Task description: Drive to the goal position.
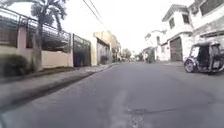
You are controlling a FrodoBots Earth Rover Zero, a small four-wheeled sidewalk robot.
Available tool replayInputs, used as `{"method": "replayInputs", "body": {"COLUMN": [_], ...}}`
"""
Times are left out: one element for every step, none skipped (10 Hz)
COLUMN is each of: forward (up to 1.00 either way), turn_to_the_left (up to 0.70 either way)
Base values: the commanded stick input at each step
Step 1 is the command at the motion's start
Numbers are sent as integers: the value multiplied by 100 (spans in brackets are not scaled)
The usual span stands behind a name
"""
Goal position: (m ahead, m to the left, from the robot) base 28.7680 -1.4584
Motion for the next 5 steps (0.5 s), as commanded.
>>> {"method": "replayInputs", "body": {"forward": [100, 100, 100, 100, 100], "turn_to_the_left": [-3, -7, -35, -15, -5]}}
